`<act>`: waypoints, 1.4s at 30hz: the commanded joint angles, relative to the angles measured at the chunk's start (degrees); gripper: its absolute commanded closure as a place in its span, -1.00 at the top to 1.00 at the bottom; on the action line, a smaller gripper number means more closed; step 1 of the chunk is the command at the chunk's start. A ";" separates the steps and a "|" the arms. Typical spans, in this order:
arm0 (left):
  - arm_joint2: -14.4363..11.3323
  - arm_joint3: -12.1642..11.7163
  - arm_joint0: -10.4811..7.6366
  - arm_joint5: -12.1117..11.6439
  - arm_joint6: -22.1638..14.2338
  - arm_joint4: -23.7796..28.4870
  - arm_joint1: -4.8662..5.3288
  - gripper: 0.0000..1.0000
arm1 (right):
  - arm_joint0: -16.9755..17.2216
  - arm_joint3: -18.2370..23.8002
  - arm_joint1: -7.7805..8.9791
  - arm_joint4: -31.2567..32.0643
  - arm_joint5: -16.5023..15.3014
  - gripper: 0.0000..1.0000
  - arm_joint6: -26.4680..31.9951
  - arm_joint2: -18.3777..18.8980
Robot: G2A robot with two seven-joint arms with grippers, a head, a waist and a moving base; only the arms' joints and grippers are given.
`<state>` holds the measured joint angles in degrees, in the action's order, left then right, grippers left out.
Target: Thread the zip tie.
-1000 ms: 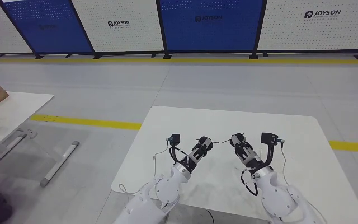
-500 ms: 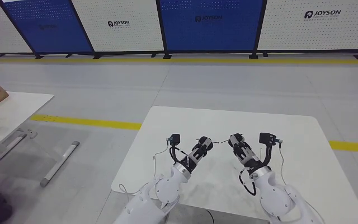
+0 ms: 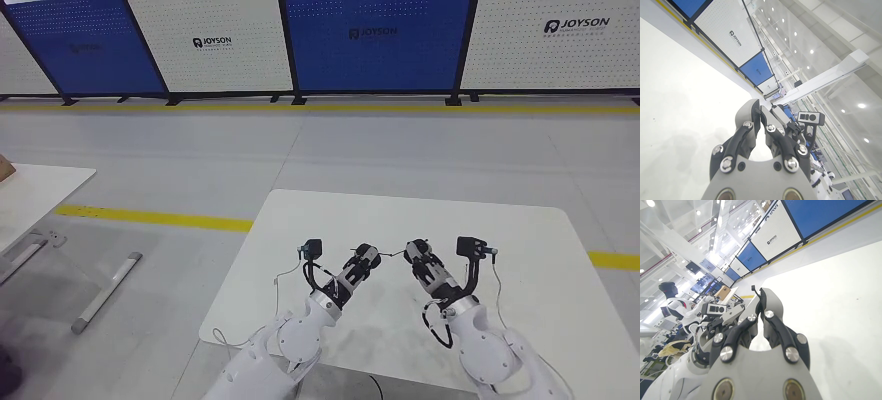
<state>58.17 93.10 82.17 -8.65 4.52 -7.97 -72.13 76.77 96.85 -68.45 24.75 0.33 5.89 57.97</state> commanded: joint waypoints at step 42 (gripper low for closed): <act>0.00 0.00 0.00 0.00 0.00 0.00 0.00 -1.00 | 2.85 0.62 -1.96 2.91 -2.18 -1.00 -2.30 2.30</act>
<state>58.17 93.10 82.17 -8.65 4.52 -7.97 -72.13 79.55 97.45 -70.38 27.63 -1.83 3.50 60.18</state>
